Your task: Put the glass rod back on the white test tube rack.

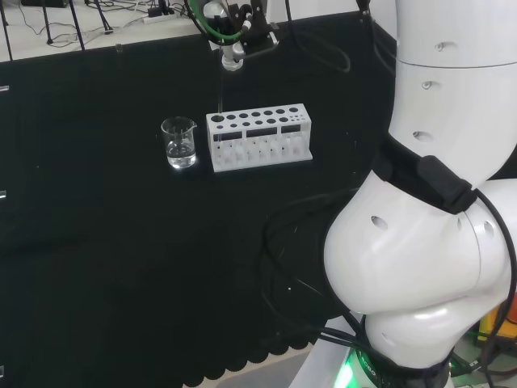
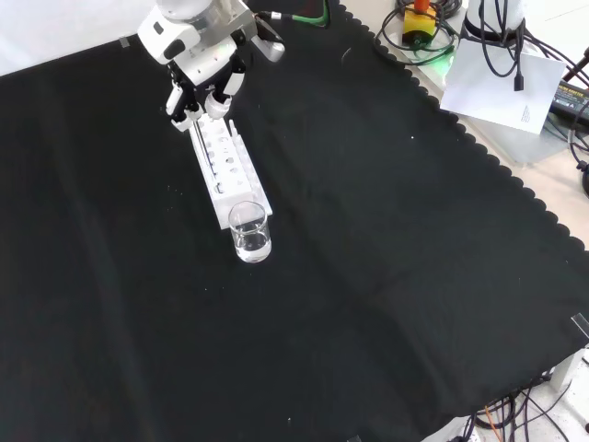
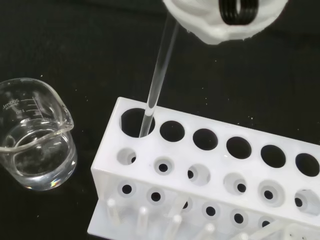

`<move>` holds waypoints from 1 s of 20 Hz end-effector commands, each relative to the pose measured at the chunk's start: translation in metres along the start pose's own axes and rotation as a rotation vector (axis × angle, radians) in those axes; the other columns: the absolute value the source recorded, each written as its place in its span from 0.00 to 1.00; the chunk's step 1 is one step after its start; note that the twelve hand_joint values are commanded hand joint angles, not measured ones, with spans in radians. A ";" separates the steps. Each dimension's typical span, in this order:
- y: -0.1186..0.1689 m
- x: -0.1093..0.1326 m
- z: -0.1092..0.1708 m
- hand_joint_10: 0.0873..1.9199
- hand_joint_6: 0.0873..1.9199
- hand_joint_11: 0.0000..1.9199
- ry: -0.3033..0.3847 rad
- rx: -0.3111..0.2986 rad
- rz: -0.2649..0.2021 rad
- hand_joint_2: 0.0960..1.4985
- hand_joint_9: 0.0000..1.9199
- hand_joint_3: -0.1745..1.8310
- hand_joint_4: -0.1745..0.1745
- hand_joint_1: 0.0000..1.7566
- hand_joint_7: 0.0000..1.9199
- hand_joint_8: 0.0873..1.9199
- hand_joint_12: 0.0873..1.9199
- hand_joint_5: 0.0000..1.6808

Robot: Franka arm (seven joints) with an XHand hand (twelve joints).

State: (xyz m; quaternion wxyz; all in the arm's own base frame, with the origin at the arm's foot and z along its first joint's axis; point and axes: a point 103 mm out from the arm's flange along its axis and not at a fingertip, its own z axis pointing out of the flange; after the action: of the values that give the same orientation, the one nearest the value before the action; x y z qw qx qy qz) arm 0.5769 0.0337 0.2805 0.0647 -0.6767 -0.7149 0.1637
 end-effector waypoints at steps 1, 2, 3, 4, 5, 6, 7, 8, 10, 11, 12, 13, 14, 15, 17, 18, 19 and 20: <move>-0.002 -0.001 -0.005 0.39 0.42 0.98 0.002 -0.008 0.001 0.55 0.93 0.00 0.00 0.84 0.68 0.00 0.45 0.39; -0.003 -0.001 -0.006 0.39 0.42 0.98 0.003 -0.010 0.000 0.55 0.93 0.00 0.00 0.84 0.68 0.00 0.45 0.39; -0.004 0.000 -0.008 0.39 0.42 0.98 0.004 -0.012 -0.003 0.55 0.93 0.00 0.00 0.84 0.68 0.00 0.45 0.39; -0.004 -0.001 -0.009 0.39 0.42 0.98 0.006 -0.016 -0.004 0.55 0.93 0.00 0.00 0.84 0.68 0.00 0.45 0.39; -0.004 -0.001 -0.011 0.39 0.42 0.98 0.006 -0.017 -0.003 0.55 0.93 0.00 0.00 0.84 0.68 0.00 0.45 0.39; -0.005 -0.003 -0.012 0.39 0.42 0.98 0.004 -0.020 -0.001 0.55 0.93 0.00 0.00 0.84 0.68 0.00 0.45 0.40; -0.005 -0.004 -0.013 0.40 0.42 0.98 0.005 -0.020 0.001 0.55 0.93 0.00 0.00 0.84 0.68 0.00 0.45 0.40; -0.006 -0.005 -0.014 0.40 0.41 0.98 0.003 -0.021 0.003 0.55 0.93 0.00 0.00 0.84 0.68 0.00 0.45 0.40; -0.007 -0.007 -0.015 0.40 0.41 0.98 0.004 -0.023 0.006 0.55 0.93 0.00 0.00 0.84 0.68 0.00 0.45 0.40; -0.007 -0.008 -0.016 0.40 0.41 0.98 0.003 -0.025 0.008 0.55 0.93 0.00 0.00 0.84 0.68 0.00 0.45 0.40; -0.008 -0.009 -0.016 0.40 0.41 0.98 0.004 -0.025 0.008 0.55 0.93 0.00 0.00 0.84 0.68 0.00 0.45 0.40; -0.009 -0.009 -0.016 0.40 0.41 0.98 0.005 -0.027 0.007 0.55 0.93 0.00 0.00 0.84 0.68 0.00 0.45 0.40; -0.010 -0.011 -0.016 0.40 0.41 0.98 0.009 -0.029 0.006 0.55 0.93 0.00 0.00 0.84 0.68 0.00 0.46 0.40; -0.010 -0.012 -0.015 0.40 0.41 0.98 0.012 -0.029 0.005 0.55 0.93 0.00 0.00 0.84 0.68 0.00 0.46 0.40; -0.011 -0.013 -0.014 0.40 0.41 0.98 0.016 -0.028 0.003 0.55 0.93 0.00 0.00 0.84 0.67 0.00 0.46 0.40; -0.011 -0.014 -0.014 0.40 0.41 0.98 0.017 -0.029 0.001 0.55 0.93 0.00 0.00 0.84 0.67 0.00 0.46 0.40; -0.011 -0.014 -0.014 0.40 0.41 0.98 0.015 -0.029 0.001 0.55 0.93 0.00 0.00 0.84 0.67 0.00 0.46 0.40; -0.011 -0.014 -0.014 0.40 0.41 0.98 0.016 -0.028 -0.001 0.55 0.93 0.00 0.00 0.84 0.67 0.00 0.46 0.40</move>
State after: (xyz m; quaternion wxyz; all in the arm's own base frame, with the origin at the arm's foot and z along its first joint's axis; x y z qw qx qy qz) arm 0.5719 0.0231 0.2986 0.0605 -0.6789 -0.7162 0.1496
